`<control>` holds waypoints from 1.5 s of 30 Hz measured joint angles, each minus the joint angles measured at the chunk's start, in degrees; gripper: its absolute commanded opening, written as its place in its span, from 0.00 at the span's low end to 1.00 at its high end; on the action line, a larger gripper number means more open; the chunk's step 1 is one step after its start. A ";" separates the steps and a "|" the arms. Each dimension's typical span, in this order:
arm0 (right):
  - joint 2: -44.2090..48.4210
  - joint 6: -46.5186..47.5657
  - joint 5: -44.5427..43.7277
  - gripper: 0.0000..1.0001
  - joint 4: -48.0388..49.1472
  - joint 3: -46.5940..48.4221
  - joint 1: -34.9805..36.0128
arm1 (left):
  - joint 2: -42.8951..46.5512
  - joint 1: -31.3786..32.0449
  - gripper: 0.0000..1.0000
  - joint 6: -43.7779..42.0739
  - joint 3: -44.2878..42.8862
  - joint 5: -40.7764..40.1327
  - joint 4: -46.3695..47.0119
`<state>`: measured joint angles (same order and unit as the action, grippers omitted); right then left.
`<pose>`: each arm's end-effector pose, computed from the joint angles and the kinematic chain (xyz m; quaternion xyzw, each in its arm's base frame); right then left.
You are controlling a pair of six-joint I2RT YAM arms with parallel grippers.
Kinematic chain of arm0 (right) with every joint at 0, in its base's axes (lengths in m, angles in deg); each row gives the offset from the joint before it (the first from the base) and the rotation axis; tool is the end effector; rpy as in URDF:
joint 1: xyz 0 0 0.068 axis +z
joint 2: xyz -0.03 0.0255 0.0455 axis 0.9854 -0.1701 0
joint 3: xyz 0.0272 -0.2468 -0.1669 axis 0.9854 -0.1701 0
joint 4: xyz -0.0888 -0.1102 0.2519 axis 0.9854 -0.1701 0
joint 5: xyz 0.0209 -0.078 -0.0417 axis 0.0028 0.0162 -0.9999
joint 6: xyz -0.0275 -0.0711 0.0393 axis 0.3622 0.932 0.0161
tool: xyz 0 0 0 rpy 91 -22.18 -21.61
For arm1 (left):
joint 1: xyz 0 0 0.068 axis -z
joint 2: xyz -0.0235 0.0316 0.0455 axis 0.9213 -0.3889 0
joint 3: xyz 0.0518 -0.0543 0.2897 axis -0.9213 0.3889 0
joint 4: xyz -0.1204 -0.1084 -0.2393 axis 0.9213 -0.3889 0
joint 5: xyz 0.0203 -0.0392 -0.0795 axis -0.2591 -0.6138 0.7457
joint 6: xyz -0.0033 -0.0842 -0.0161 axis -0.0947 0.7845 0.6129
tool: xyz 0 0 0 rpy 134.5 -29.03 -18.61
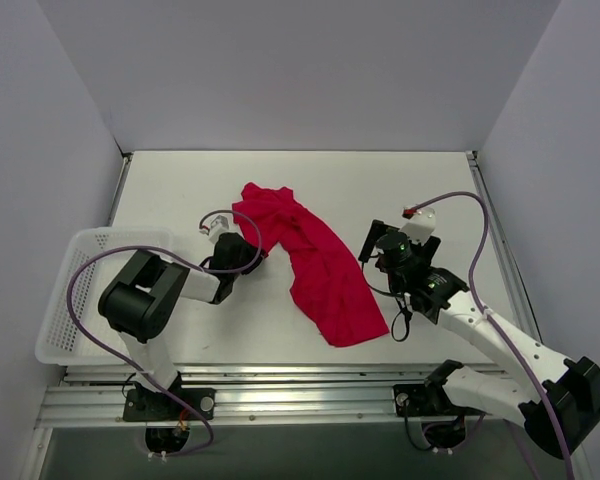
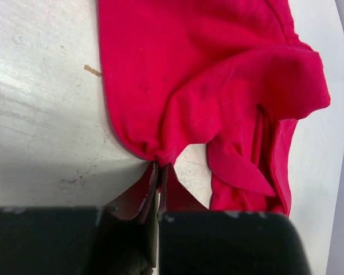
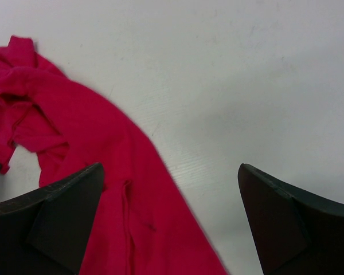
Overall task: Fold and stack the t-shirts
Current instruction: Flatten out the tshirt
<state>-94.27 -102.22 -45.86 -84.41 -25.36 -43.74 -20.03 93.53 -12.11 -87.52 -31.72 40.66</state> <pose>0.2480 0.1302 0.2933 0.1500 0.7996 0.1050 0.5719 0.3496 -0.1611 0.0942 -0.2807 0.8179 -0.2911 0.4093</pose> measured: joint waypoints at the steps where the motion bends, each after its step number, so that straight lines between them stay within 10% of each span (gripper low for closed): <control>1: 0.20 -0.44 1.40 0.99 -0.26 -0.15 0.00 | -0.11 -0.07 0.02 0.00 -0.13 0.09 0.00; 13: 10.64 -12.98 16.83 0.88 -13.68 -6.38 4.35 | -0.11 -3.02 0.02 -1.90 -2.78 0.22 -4.17; 25: -6.14 -28.37 11.04 0.87 -22.60 -7.65 20.11 | 0.20 -5.25 0.02 -3.04 -3.48 1.51 -5.88; 45: -18.53 -34.64 6.84 0.83 -19.76 -8.00 23.28 | 1.09 -10.01 0.02 -3.50 0.04 5.95 -2.03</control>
<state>-112.80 -136.86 -39.02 -104.17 -33.36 -20.46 -18.94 83.52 -15.60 -87.48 -25.78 38.63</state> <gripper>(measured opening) 0.838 0.043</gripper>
